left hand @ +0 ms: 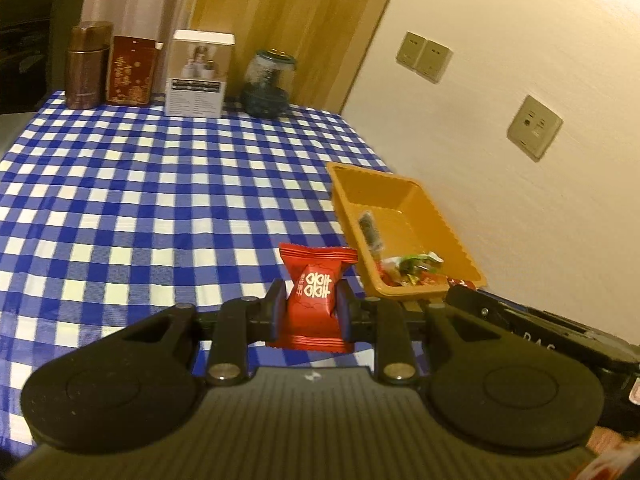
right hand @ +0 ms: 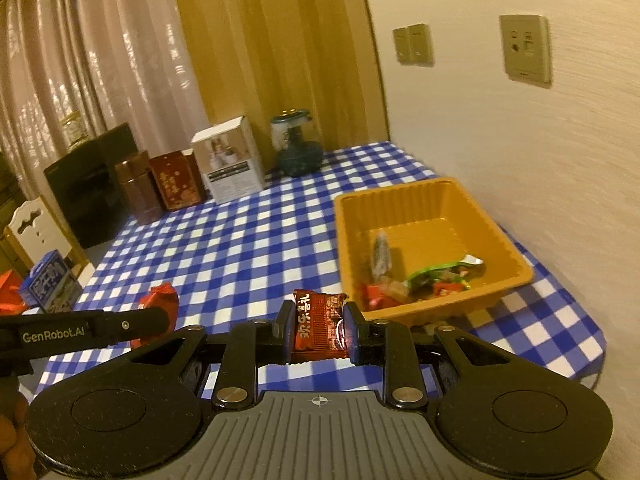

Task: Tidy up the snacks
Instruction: 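Carry both red candies over the orange tray with both grippers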

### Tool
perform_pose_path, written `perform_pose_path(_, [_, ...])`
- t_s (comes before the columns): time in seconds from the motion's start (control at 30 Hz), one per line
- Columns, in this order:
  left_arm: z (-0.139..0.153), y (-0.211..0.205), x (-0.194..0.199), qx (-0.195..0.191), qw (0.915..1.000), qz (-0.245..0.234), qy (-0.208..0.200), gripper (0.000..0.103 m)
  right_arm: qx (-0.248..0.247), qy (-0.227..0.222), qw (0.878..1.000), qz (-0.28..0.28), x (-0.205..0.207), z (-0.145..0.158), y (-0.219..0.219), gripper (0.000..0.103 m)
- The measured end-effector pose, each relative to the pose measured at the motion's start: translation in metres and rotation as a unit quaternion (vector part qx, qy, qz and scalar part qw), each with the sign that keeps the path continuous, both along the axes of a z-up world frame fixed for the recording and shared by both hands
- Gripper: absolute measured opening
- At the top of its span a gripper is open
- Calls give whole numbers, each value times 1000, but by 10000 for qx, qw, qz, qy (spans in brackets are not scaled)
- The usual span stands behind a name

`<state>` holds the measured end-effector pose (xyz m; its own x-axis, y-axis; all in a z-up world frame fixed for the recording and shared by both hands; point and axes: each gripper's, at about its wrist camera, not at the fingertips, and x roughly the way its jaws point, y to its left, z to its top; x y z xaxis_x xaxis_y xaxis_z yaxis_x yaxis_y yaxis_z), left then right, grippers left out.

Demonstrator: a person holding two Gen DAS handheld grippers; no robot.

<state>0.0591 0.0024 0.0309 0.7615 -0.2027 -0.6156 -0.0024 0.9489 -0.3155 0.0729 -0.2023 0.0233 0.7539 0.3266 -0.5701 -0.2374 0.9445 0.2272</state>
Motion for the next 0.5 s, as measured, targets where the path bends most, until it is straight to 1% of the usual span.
perform_pose_path(0.5, [-1,-45,20,27,9989,-464,50,23,56,-6,9991,-412,5,-1,-42,26])
